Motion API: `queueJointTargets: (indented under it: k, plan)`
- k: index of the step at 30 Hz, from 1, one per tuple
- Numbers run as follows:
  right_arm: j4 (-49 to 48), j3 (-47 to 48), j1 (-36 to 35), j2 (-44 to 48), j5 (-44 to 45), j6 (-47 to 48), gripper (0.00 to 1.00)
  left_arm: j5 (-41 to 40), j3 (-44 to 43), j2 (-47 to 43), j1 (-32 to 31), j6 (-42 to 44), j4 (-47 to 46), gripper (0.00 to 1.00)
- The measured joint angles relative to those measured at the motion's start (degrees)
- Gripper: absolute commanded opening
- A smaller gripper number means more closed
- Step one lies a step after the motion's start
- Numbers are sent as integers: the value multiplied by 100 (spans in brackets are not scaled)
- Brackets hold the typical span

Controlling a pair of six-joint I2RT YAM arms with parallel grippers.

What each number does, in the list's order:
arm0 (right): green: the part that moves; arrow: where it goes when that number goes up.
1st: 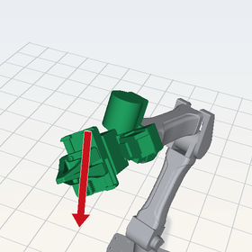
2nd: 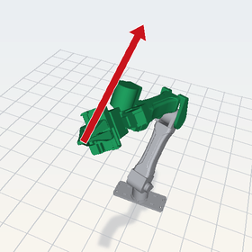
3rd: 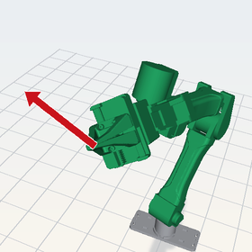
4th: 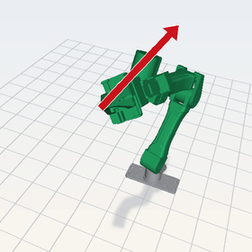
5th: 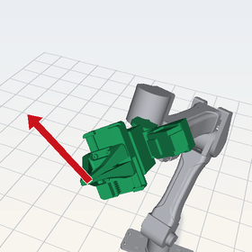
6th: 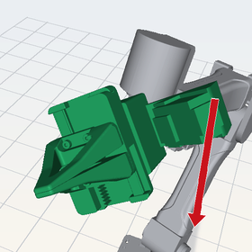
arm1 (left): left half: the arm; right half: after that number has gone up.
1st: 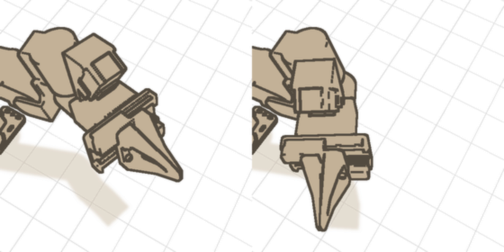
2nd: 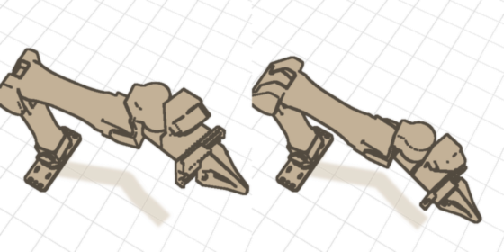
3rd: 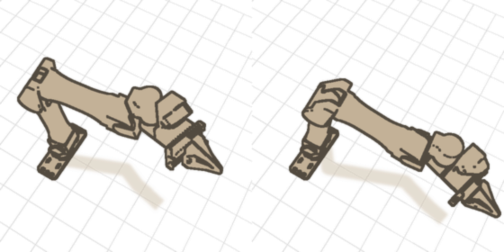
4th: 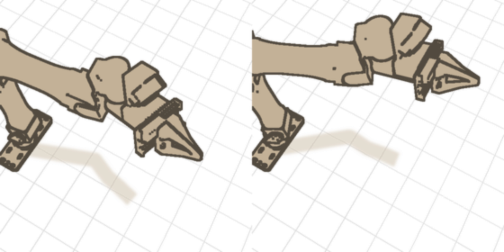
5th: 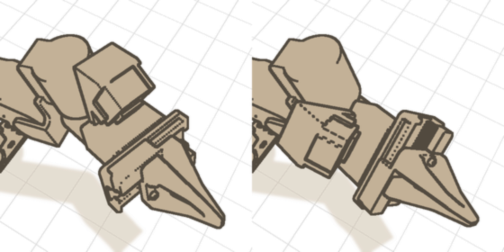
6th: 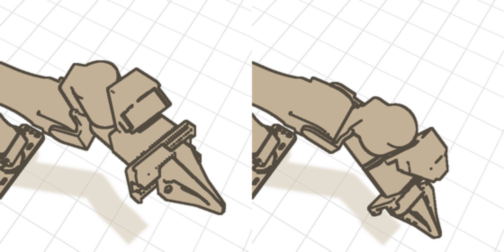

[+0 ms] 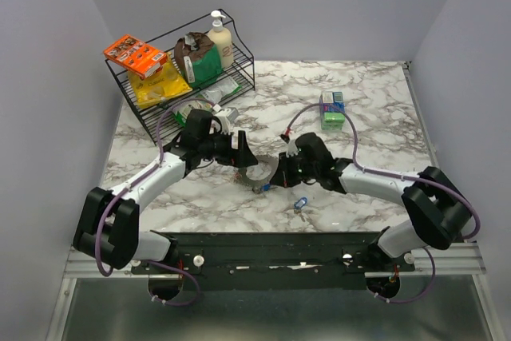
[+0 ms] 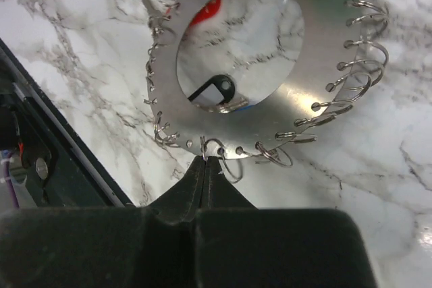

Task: Put the keys on the keyring

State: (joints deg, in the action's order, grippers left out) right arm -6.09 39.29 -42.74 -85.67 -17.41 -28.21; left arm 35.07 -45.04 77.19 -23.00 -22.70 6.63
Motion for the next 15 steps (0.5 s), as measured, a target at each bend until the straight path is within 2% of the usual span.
queueJointTargets:
  k: [8,15]
  plan:
    - [1266,1200,0,94,-291,1191,1,175,-409,-402,0,463,501,91]
    - [1814,1742,0,92,-907,1777,1,374,-531,-758,0,844,739,89]
